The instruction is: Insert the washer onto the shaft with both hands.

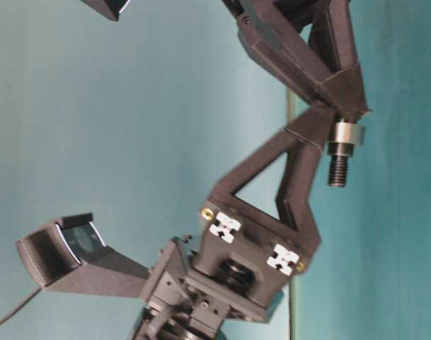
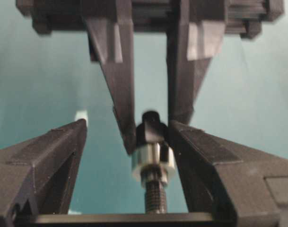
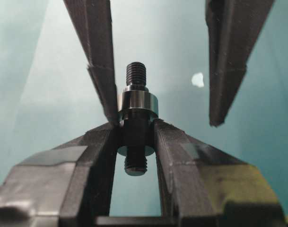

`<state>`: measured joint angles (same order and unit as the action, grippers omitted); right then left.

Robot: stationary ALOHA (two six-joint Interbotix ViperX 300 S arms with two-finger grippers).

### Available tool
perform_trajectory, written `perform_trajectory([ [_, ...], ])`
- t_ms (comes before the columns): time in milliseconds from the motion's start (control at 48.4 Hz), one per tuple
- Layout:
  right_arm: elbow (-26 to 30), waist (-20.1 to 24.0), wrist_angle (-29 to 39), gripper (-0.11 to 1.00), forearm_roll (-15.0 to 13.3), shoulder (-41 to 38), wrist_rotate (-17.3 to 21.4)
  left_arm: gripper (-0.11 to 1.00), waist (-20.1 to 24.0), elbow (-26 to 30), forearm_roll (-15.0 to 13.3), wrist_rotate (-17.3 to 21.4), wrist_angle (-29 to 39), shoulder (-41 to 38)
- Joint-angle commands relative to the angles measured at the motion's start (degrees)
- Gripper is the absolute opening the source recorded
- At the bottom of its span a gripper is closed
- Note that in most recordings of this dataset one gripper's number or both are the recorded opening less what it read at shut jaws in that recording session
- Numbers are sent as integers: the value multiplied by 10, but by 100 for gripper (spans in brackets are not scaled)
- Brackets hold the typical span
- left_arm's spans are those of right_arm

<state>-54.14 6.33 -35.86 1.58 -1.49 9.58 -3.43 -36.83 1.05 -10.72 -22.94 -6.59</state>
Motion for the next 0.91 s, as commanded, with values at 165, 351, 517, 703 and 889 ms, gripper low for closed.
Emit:
perform_trajectory([
  [165, -7, 1, -36, 0, 0, 13, 8, 75, 4, -9, 2, 0, 3, 72],
  [351, -9, 1, -40, 0, 0, 13, 9, 74, 5, -47, 2, 0, 12, 120],
  [517, -9, 1, -40, 0, 1, 13, 9, 74, 4, -85, 2, 1, 61, 166],
  [703, -9, 1, -40, 0, 1, 13, 9, 74, -1, -111, 2, 7, 120, 214],
  [889, -9, 1, -33, 0, 1, 13, 9, 74, -2, -127, 2, 7, 163, 251],
])
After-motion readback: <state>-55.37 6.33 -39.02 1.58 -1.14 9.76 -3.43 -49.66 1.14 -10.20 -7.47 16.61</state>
